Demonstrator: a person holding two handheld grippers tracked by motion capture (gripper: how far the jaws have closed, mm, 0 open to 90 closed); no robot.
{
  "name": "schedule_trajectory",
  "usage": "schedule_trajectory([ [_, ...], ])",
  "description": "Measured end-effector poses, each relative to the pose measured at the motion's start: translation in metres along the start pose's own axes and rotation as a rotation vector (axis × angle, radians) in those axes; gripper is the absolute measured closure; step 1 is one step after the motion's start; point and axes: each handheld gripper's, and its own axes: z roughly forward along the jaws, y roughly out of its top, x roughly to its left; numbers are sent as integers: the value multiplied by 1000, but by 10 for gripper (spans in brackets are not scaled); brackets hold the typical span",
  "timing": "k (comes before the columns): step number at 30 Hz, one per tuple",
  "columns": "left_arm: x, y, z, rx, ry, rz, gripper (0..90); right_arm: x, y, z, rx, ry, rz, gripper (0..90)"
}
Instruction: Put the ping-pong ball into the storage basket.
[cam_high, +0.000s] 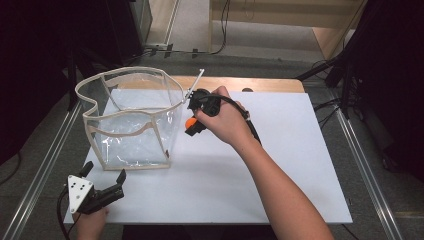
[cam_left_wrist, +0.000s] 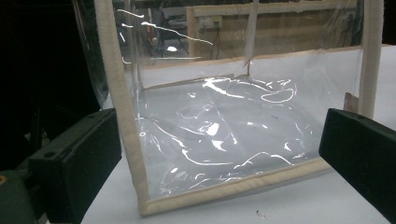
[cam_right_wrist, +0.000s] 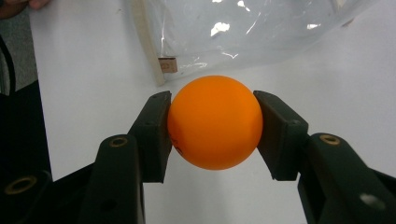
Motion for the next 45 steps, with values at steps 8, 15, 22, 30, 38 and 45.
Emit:
schedule_trajectory([
  [8,1,0,0,0,-3,-3,0,-1,6,-8,-8,5,-7,476],
  [15,1,0,0,-1,-3,-6,0,-5,9,-17,-5,14,-8,476],
  [22,1,0,0,-1,-4,-7,0,-6,13,-26,-9,9,-9,476],
  [30,1,0,0,-4,-4,-10,0,-8,17,-34,-25,13,-12,476],
  [38,1,0,0,-2,-5,-8,0,-9,22,-42,-19,10,-11,476],
  [45,1,0,0,-1,-5,-10,0,-10,27,-46,-18,9,-21,476],
])
